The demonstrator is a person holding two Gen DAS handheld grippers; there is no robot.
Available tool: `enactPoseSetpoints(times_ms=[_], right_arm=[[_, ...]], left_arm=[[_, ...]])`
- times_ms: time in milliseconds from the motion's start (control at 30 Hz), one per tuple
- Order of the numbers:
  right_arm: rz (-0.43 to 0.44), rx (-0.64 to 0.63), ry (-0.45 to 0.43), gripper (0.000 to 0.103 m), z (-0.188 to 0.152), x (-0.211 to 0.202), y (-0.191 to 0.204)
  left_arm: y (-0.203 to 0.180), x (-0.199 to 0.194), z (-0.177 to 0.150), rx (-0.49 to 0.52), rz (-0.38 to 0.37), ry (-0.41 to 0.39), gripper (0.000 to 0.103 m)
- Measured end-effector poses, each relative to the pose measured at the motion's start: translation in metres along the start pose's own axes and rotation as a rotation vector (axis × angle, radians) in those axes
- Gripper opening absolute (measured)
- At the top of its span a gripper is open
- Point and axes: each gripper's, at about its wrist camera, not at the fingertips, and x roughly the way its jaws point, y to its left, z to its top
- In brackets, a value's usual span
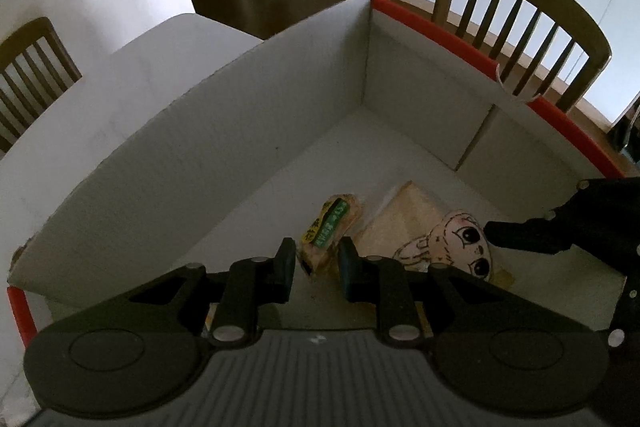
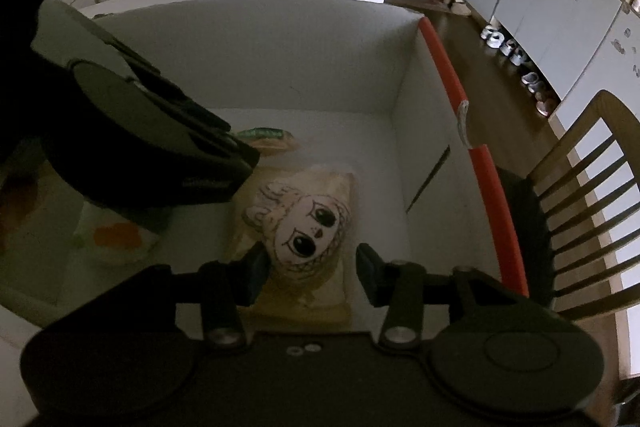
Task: Organize objects
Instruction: 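Lower the snack bar and bunny doll into the shoebox and release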
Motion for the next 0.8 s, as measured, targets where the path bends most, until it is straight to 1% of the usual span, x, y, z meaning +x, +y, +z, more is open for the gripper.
enactPoseSetpoints(times_ms=[33, 67, 133, 267, 333, 467, 567, 700, 733, 800], right_arm=[[0.0, 0.002, -0.001, 0.051, 0.0, -0.001, -0.001], [0.0, 0.003, -0.001, 0.052, 0.0, -0.001, -0.001], [0.003, 0.011, -0.01, 0.062, -0.001, -0.003, -0.004], [0.01, 0.011, -0.027, 0.063, -0.003, -0.009, -0.006], [0.016, 0.014, -0.035, 0.063, -0.004, -0.014, -0.007], [0.022, 0.026, -0.053, 0.064, -0.003, -0.025, -0.009], [0.031, 0.021, -0.076, 0.069, -0.003, -0.035, -0.009], [0.038, 0.02, -0.11, 0.072, -0.005, -0.051, -0.01], [0.041, 0.024, -0.119, 0.073, -0.006, -0.057, -0.01], [0.043, 0.029, -0.137, 0.074, -0.006, -0.066, -0.011]], left_arm=[[0.0, -0.001, -0.001, -0.005, 0.004, -0.001, 0.024], [0.0, 0.002, 0.005, -0.009, 0.008, 0.001, 0.025], [0.001, 0.001, 0.004, -0.009, 0.016, 0.003, 0.026], [0.003, -0.005, 0.001, -0.02, 0.036, -0.013, 0.026], [0.006, -0.01, -0.001, -0.039, 0.02, -0.027, 0.026], [0.01, -0.021, 0.0, -0.066, 0.017, -0.059, 0.026], [0.015, -0.037, -0.006, -0.09, 0.006, -0.093, 0.026], [0.016, -0.054, -0.011, -0.11, 0.007, -0.134, 0.026], [0.017, -0.059, -0.013, -0.11, 0.008, -0.143, 0.027], [0.018, -0.069, -0.015, -0.113, 0.012, -0.161, 0.035]])
